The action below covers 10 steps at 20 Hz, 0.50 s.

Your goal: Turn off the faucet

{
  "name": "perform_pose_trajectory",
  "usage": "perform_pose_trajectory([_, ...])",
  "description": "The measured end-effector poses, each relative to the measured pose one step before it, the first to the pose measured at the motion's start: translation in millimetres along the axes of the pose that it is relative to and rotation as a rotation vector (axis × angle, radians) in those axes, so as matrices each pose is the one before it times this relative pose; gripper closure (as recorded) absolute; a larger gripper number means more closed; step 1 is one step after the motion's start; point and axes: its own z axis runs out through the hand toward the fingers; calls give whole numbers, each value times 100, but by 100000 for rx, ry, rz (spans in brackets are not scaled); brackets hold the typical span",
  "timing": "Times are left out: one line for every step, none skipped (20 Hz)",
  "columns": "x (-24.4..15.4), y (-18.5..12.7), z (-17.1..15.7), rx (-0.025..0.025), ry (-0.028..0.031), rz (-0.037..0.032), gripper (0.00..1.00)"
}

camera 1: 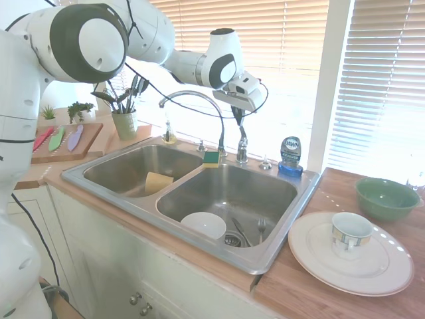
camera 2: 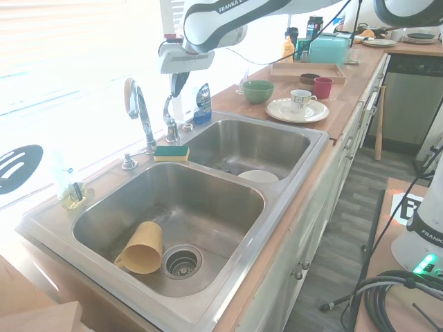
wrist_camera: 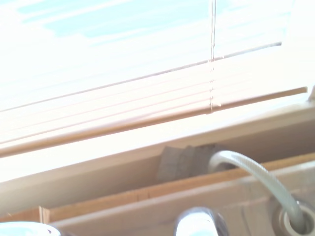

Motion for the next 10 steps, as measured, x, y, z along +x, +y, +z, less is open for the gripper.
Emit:
perform_pose_trajectory([144,-663,-413,1184,820,-85,100])
perform_pose_trajectory([57,-666,-303,816,834,34,100])
perform_pose_trajectory([0,-670,-191,556,568,-43,100])
perform_pose_trajectory([25,-518,26,19,140,161,100])
perform_pose_trajectory([89,-363,246,-153,126,171,100])
perform_pose_trajectory([107,-163,464,-477,-69,209,100])
perform_pose_trajectory([133,2,634,-540,-4,249,100])
perform_pose_trajectory([111,124,777,-681,-75,169,100])
perform_pose_trajectory([71,206,762,-828,-165,132,100])
perform_pose_trajectory([34,206,675,-731,-264,189,100])
